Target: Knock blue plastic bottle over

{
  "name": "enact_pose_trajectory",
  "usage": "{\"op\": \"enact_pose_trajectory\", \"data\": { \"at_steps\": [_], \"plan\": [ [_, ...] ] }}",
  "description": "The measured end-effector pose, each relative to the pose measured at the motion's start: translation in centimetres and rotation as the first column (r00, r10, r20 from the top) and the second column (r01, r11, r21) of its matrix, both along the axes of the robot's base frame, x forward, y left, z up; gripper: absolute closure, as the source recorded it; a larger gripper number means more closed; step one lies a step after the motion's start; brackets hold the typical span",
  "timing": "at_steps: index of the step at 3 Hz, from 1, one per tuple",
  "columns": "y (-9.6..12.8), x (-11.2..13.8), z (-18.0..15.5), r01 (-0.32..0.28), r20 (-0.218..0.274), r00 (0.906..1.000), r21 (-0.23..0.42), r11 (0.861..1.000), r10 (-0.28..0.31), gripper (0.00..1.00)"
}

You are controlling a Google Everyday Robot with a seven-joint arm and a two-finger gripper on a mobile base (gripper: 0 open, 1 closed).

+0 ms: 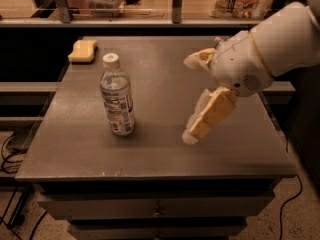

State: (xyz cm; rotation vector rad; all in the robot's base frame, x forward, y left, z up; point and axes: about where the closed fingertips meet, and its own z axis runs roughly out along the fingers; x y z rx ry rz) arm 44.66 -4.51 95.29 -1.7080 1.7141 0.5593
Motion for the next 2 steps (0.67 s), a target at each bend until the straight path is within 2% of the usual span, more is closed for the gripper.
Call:
{"op": "enact_pose_trajectory", "data": {
  "at_steps": [2],
  "plan": [
    [8.0, 0.9, -2.0, -0.101, -0.004, 0.9948, 0.085, 0.991, 0.102, 0.00]
  ]
}}
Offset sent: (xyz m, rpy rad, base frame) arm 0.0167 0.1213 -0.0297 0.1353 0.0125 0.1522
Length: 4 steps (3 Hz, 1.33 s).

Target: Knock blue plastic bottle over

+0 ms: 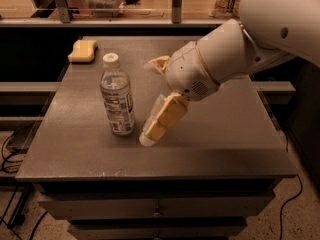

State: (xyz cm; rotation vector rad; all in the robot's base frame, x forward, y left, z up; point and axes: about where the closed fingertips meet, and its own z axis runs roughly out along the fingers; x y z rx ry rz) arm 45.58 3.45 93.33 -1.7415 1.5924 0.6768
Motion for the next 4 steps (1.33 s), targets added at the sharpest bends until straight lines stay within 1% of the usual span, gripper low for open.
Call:
{"op": "enact_pose_trajectory", "data": {
  "at_steps": [1, 4],
  "plan": [
    [2.4, 0.4, -0.3, -0.029, 0.004, 0.9996, 0.028, 0.999, 0.029, 0.00],
    [6.1, 1.5, 0.1, -0.072, 0.021, 0.9973, 0.088, 0.994, 0.070, 0.00]
  ]
}}
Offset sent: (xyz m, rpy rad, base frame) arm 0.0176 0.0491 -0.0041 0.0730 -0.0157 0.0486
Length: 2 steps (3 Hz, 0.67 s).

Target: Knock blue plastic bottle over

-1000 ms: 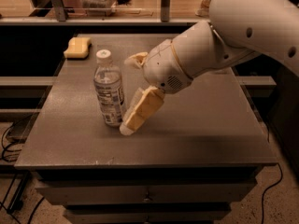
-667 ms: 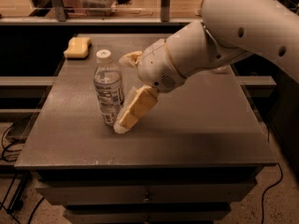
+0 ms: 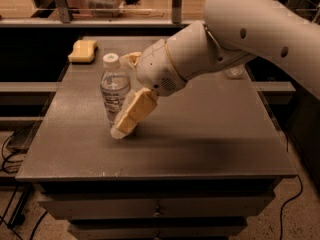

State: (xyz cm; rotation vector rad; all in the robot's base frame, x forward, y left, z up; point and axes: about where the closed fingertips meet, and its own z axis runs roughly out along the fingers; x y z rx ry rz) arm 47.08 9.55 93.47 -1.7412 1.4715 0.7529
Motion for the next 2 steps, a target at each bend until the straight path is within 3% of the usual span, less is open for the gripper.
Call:
{"op": "enact_pose_trajectory", "data": {
  "at_steps": [1, 2],
  "plan": [
    [1.6, 0.2, 0.1, -0.025, 0.001, 0.9997, 0.013, 1.000, 0.025, 0.00],
    [2.7, 0.3, 0.1, -0.041, -0.002, 0.9992, 0.020, 0.999, 0.041, 0.18]
  ]
}}
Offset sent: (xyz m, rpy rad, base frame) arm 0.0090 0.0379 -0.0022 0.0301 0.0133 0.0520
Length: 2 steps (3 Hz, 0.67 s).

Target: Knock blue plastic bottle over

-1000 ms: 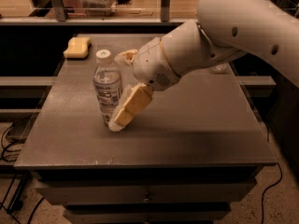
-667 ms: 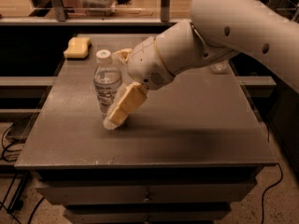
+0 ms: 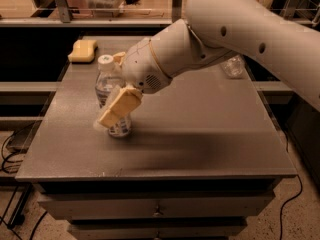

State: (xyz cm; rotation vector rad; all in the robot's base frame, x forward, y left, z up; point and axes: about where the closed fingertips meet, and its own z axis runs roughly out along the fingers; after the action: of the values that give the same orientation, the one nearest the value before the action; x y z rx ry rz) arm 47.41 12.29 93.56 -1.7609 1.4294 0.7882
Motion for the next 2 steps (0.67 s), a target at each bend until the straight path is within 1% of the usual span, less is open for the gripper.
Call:
{"op": "enact_pose_trajectory", "data": {
  "at_steps": [1, 2],
  "plan": [
    [0.44, 0.28, 0.12, -0.006, 0.006, 1.0000, -0.005, 1.000, 0.006, 0.41],
    [0.01, 1.08, 0.90, 0.004, 0.034, 0.9994, -0.030, 1.000, -0.003, 0.64]
  ]
}}
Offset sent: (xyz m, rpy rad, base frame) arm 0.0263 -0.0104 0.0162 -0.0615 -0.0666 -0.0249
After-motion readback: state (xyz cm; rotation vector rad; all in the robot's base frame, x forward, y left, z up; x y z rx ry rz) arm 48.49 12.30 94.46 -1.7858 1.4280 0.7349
